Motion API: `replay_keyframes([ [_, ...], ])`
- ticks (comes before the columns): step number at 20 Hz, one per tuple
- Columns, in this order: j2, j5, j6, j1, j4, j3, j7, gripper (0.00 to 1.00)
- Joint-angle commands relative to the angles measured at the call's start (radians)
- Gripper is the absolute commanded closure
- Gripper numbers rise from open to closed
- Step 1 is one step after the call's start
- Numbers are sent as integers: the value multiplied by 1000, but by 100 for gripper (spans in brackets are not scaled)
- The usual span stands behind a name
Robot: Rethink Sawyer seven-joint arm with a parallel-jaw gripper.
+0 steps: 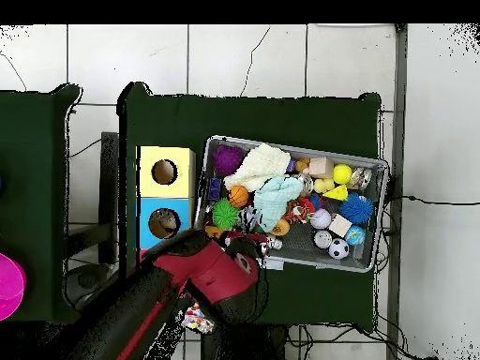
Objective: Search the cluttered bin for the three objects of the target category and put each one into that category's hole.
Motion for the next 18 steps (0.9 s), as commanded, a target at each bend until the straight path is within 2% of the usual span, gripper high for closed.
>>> replay_keyframes([
  [1, 78, -52, -172, 78, -110, -5, 570, 100],
  [5, 101, -53, -195, 87, -134, -24, 589, 100],
  [10, 119, -81, -313, 139, -145, -97, 722, 100],
  [18, 195, 59, -449, 185, -184, -261, 728, 100],
])
